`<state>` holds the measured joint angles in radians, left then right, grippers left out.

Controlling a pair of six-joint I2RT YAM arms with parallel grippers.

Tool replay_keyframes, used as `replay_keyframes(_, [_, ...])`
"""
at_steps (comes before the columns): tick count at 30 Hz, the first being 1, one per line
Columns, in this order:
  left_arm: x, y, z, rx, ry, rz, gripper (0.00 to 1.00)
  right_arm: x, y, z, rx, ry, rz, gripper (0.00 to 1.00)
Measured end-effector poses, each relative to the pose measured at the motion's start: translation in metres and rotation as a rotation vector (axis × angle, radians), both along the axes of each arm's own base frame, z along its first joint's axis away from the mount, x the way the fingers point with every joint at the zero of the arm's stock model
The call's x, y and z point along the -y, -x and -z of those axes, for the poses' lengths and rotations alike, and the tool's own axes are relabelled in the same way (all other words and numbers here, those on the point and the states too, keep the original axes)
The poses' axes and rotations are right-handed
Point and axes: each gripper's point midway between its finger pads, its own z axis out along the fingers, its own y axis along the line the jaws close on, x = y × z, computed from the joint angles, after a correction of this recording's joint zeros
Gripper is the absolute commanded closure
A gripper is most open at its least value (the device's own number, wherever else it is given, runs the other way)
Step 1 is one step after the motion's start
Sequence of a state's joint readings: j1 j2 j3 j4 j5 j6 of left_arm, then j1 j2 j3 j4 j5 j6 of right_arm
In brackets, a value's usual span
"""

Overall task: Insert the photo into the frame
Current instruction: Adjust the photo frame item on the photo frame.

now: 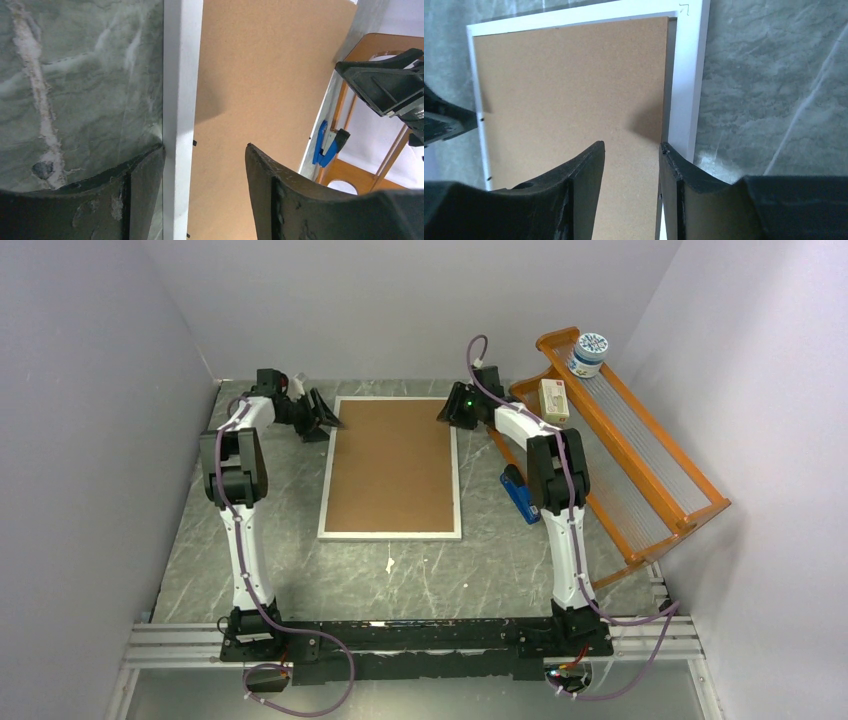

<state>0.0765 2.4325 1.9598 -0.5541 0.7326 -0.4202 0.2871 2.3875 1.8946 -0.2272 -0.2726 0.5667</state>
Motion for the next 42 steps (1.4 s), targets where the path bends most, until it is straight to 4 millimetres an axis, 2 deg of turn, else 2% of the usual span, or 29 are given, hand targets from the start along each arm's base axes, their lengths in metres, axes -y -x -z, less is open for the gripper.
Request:
replay_keyframes(12, [-0.007,-0.001,0.001,-0.012,0.059,-0.006,0.35,-0.005,-0.003,-0.004,0.070,-0.167,-0.055,0.58])
replay_keyframes(16, [-0.008,-0.001,0.001,-0.013,0.058,-0.007,0.37,-0.004,-0.002,-0.003,0.093,-0.158,-0.070,0.63])
replay_keyframes(19, [-0.009,-0.001,0.003,-0.018,0.057,-0.009,0.39,-0.003,-0.002,0.000,0.107,-0.127,-0.083,0.71])
replay_keyframes(24, [-0.009,-0.001,0.003,-0.022,0.054,-0.009,0.40,-0.004,-0.003,0.005,0.124,0.044,-0.068,0.78])
replay_keyframes(31, [-0.011,-0.001,0.005,-0.025,0.039,-0.013,0.40,-0.006,-0.001,0.009,0.189,0.363,-0.032,0.78])
replay_keyframes(36, [-0.011,-0.001,0.006,-0.024,0.031,-0.011,0.39,-0.006,0.007,0.013,0.205,0.533,-0.030,0.71])
replay_keyframes(42, [-0.010,0.000,0.006,-0.016,0.022,-0.001,0.36,-0.015,0.015,0.012,0.207,0.625,-0.050,0.60])
